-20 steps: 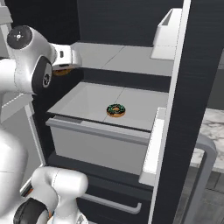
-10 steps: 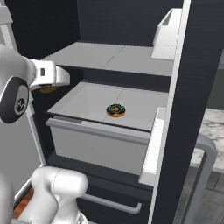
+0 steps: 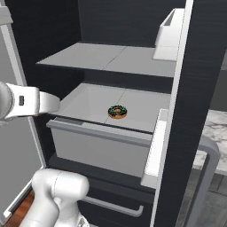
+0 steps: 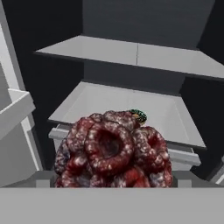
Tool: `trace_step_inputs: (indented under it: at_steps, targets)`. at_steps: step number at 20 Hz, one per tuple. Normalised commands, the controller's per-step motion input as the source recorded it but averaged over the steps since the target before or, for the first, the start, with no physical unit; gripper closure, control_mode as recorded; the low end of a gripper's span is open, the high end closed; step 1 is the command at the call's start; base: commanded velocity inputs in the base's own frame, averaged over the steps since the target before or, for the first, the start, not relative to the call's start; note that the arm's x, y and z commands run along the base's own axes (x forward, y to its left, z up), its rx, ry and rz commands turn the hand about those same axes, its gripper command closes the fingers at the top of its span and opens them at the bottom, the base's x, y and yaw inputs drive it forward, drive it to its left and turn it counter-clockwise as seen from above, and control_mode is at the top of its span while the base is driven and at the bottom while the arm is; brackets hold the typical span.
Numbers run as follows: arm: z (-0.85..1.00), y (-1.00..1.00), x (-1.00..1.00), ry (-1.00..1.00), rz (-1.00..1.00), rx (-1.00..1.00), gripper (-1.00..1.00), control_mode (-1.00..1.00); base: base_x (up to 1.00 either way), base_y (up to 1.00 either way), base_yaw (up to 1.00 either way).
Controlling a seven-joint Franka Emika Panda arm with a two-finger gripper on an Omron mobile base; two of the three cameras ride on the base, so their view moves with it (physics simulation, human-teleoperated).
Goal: Take the cake and donut from the fridge and place them on the empty tray on the dining counter.
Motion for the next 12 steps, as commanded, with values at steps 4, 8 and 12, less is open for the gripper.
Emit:
trace_step_inputs:
  at_steps: [4, 8, 12]
  targets:
    - [0.0, 0.0, -0.42, 0.0, -0.03, 0.02, 1.0, 1.0, -0.5, 0.0, -0.04]
    - [0.0, 0.0, 0.0, 0.0, 0.0, 0.0, 1.0, 1.0, -1.0, 0.0, -0.07]
    - [0.0, 0.0, 0.0, 0.0, 0.0, 0.0, 1.0, 1.0, -1.0, 0.01, -0.04]
